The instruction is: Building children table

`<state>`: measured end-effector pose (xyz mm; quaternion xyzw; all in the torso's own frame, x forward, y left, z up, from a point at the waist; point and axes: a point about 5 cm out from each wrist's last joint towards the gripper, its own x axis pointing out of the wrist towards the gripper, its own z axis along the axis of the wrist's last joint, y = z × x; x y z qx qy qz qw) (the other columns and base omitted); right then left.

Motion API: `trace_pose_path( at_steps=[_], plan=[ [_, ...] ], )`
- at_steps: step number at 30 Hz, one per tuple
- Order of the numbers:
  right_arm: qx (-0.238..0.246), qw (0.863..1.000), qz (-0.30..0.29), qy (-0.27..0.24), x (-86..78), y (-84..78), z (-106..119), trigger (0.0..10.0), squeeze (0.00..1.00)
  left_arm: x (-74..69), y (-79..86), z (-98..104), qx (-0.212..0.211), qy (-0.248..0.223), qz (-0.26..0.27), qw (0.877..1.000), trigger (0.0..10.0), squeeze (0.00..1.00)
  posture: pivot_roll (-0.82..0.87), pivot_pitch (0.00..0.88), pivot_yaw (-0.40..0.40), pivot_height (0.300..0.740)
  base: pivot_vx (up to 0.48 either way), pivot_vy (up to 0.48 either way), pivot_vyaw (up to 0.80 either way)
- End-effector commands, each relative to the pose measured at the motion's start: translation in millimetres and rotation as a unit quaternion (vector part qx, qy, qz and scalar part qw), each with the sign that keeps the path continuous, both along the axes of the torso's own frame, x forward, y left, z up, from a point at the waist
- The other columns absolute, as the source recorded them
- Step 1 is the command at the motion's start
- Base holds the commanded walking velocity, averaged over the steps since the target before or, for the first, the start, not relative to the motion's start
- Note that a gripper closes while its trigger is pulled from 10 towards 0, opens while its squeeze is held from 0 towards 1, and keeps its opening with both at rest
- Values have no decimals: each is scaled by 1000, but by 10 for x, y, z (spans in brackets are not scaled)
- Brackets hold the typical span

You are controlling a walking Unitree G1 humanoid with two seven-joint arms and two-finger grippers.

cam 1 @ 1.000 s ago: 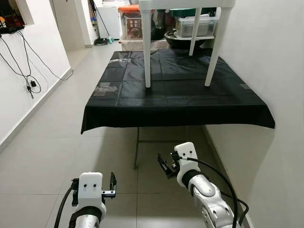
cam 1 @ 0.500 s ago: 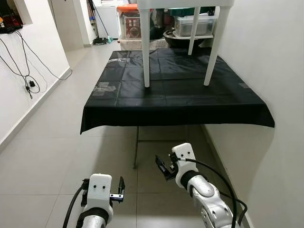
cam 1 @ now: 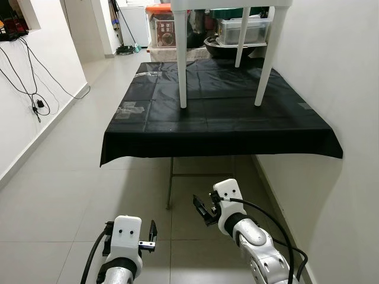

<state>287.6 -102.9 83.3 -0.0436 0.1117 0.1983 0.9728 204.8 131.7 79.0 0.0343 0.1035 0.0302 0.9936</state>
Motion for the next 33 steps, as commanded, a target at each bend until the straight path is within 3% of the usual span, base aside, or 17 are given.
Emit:
trace_pose_path(
  at_steps=[1, 33],
  plan=[
    [-2, 1000, 4, 10, -12, 17, -27, 10000, 0, -13, 10, -30, 6, 10, 3, 1000, 10000, 0, -53, 0, 5, 734, 0, 0, 0],
    [3, 1000, 9, 12, -37, 31, -19, 10000, 0, -35, 7, -22, 5, 13, 0, 1000, 10000, 0, -49, 0, 4, 734, 0, 0, 0]
  ],
)
